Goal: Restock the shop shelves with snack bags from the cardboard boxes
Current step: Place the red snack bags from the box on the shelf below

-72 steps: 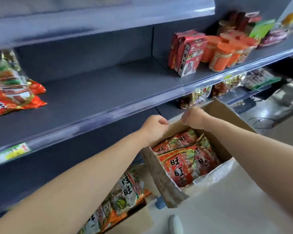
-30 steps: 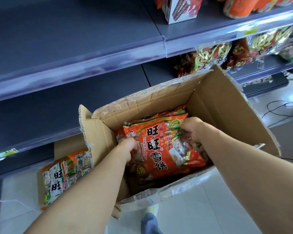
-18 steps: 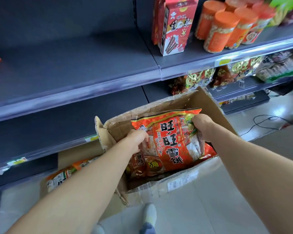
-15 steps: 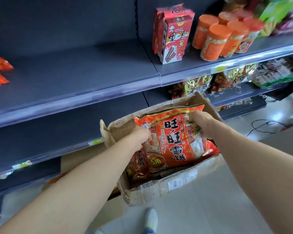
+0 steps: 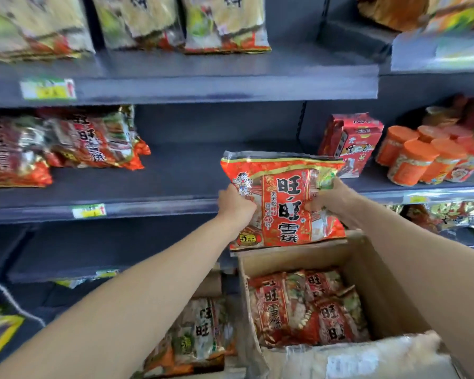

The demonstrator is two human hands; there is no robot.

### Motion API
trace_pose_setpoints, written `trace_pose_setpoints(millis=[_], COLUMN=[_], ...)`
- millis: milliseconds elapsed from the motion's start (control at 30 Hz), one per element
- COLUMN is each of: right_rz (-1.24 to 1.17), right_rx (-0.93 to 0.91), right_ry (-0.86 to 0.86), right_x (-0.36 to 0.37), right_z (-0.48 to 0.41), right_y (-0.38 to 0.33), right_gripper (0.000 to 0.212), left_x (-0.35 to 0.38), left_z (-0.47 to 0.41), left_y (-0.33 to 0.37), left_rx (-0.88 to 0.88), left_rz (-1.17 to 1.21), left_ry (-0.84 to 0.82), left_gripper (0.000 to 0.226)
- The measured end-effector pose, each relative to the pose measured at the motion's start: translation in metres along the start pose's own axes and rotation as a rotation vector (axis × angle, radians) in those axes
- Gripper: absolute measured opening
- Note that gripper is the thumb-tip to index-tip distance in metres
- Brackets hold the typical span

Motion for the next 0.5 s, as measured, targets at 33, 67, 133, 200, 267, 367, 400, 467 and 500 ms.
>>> trace_pose_setpoints(millis=[33,67,133,200,267,367,400,467,500], right_rz=[0.006,-0.013,-0.08,-0.146,-0.213,-0.293,-0.309,-0.329,-0.323], right_rx=[-0.046,-0.081,-0.119,-0.153,-0.173,-0.213,-0.224,-0.232,-0.232], right_ry=[0.037,0.069,0.092,0.09,0.098,0.151,0.163,0.178,0.186], right_x=[0.012,0.024,0.054,0.086,0.116,0.15,0.161,0.182,0.193], right_z=[0.003,0.003,0.005,0.01,0.01,0.009,0.006,-0.004,-0.01], right_y=[-0.017,-0.033,-0.058,-0.083,-0.107,-0.142,-0.151,-0.166,-0.172], right_gripper=[0.083,0.075,0.055,0.046,0.047,0.052,0.053,0.055,0.056], left_x=[-0.016,-0.033,-0.065,-0.095,-0.117,-0.141,-0.147,-0.158,-0.161], left_z=[-0.01,-0.02,-0.043,-0.066,-0.089,-0.122,-0.135,-0.161,-0.176], left_y=[-0.001,-0.002,-0.007,-0.012,-0.018,-0.02,-0.021,-0.028,-0.032], left_rx=[0.02,0.038,0.055,0.055,0.033,0.023,0.025,0.023,0.018], left_rz=[0.01,0.022,0.028,0.061,0.132,0.204,0.211,0.201,0.194], left_ry=[0.038,0.071,0.124,0.158,0.151,0.106,0.106,0.114,0.12], left_gripper=[0.03,0.035,0.048,0.064,0.075,0.082,0.083,0.084,0.085])
Point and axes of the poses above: each hand's wrist, its own z-axis away from the middle knuckle, its own x-axis out of the palm, y = z × x, the point moved 8 cm from there along -z, towards the middle knuckle, and after that the axes turned 15 degrees about y, right-handed, at the moved point
